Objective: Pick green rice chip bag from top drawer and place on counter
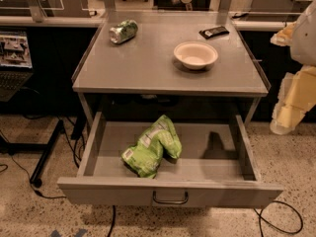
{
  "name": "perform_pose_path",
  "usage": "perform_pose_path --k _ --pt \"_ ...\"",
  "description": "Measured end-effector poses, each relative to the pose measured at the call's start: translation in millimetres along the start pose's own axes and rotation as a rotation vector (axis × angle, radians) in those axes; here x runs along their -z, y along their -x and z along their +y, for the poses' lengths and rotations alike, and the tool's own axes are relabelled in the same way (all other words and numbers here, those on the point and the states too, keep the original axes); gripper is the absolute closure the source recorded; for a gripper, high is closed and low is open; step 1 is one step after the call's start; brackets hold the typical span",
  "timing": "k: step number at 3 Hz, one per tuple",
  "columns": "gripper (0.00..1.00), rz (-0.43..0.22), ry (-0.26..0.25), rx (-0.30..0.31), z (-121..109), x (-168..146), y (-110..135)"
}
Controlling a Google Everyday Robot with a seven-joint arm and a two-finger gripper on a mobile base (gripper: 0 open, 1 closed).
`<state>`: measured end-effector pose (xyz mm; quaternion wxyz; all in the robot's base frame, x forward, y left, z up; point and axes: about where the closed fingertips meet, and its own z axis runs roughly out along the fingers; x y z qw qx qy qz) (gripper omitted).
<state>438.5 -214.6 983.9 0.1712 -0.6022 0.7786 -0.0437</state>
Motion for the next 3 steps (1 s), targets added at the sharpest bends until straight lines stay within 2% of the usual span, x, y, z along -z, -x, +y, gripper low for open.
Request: perform_pose_path --k 2,3 --pt "0.0 -0.014 -0.018 -0.014 2 0 1" --pt "0.0 -0.097 -0.061 -0.068 36 7 14"
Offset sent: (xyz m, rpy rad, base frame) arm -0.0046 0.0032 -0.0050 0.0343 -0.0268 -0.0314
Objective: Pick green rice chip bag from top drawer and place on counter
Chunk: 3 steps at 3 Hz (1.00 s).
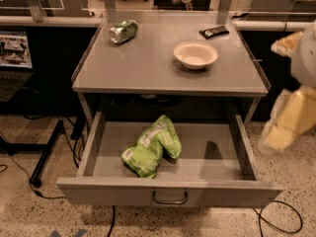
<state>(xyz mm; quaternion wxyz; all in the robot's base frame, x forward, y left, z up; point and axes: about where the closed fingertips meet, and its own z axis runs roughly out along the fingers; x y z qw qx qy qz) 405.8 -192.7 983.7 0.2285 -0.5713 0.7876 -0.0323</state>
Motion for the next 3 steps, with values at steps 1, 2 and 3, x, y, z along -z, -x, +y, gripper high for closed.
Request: perform_pose_path --k 1,2,3 --pt "0.0 -0.103 -0.022 -0.12 40 -13 -5" --pt "0.0 -0.205 0.023 -0.222 69 -71 -2" --pt "0.0 -0.28 0.039 -0.291 54 -138 8"
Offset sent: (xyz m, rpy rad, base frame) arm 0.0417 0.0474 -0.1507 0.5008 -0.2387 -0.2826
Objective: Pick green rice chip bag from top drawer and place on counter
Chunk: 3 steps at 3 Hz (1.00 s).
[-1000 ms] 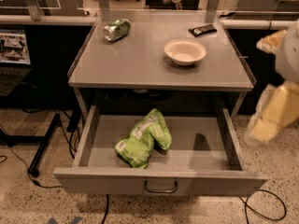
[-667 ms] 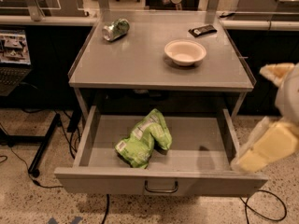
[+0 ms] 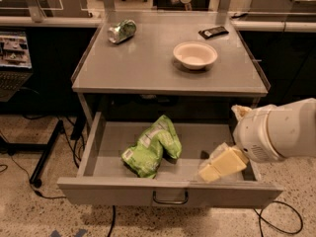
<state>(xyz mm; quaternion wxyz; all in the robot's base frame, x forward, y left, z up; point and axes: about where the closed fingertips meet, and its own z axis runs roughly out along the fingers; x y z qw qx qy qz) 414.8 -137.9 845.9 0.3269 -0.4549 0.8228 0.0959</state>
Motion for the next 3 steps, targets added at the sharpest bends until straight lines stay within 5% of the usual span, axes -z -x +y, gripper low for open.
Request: perform_pose_path --k 2,3 --pt "0.0 -0.11 -0.072 0.012 -87 -106 53" --pt "0.0 -0.11 -0.072 0.012 -87 -106 53"
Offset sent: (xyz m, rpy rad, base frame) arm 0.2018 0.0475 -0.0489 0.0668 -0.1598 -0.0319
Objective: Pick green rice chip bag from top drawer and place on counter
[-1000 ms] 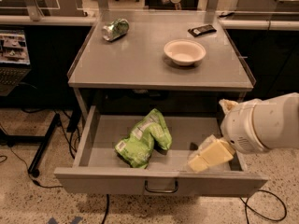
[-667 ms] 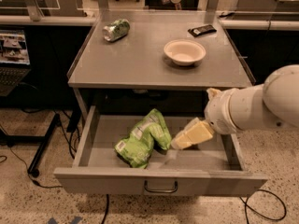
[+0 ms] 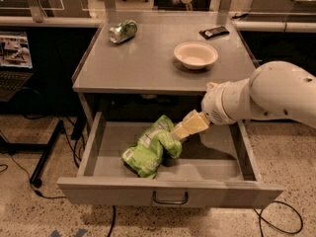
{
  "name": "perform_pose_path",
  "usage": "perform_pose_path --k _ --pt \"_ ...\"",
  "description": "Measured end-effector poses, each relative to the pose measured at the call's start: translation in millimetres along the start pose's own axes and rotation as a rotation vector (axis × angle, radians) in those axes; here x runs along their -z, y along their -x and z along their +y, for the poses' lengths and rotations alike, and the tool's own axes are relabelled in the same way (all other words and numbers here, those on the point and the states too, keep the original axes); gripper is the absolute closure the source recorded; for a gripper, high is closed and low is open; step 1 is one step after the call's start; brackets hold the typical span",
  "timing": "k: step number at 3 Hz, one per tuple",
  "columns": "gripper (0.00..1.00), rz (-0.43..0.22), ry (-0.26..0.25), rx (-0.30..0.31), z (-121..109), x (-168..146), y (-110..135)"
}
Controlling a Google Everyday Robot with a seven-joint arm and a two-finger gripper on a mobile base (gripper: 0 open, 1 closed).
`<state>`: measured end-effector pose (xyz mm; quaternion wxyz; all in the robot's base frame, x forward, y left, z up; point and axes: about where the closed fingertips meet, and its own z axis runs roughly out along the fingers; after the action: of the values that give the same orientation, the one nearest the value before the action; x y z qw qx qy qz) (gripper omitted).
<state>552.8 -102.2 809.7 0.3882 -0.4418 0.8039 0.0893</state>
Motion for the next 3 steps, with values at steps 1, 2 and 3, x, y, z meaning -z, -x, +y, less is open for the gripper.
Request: perform_pose_path --k 1,2,3 --pt "0.0 0.01 0.001 0.009 16 11 -3" --pt "0.0 0.001 -0.005 -0.053 32 4 -29" --pt "0.0 -0.009 -0.036 -0.117 38 -15 -60"
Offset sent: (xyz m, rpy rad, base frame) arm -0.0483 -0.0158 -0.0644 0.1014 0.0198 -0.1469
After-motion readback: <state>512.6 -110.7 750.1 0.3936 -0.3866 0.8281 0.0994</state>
